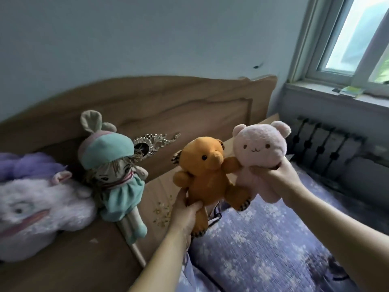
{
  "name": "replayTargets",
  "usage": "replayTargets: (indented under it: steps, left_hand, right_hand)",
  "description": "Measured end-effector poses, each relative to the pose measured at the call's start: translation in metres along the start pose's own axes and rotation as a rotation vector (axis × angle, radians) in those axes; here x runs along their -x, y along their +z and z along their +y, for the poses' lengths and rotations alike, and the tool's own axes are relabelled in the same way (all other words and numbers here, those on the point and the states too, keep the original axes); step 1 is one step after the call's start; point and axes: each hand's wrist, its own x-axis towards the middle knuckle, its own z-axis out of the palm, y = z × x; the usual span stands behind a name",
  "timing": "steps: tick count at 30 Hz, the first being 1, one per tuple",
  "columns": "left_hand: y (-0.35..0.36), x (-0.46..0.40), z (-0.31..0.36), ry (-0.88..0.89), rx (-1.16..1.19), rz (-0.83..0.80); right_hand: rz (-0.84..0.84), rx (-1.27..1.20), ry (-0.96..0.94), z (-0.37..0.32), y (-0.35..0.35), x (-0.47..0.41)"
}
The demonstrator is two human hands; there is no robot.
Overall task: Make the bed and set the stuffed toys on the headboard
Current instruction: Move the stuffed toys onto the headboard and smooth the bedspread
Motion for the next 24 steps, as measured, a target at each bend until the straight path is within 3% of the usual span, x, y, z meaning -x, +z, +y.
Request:
replayTargets:
  steps: [10, 14, 24]
  left_hand:
    - [-0.01, -0.022, 0.056, 0.015, -0.094, 0.101]
    - [-0.012, -0.032, 0.076, 0.057, -0.1, 0.231]
    - [-0.012, -0.096, 0.093, -0.035, -0.087, 0.528]
  right_hand:
    - [-0.074, 0.015, 0.006, -0.038, 0.026, -0.054]
    - [-0.14, -0.014, 0.0, -0.047, 0.045, -0.078]
    - [-0.291, -0.031, -0.057, -0.037, 0.102, -0.161]
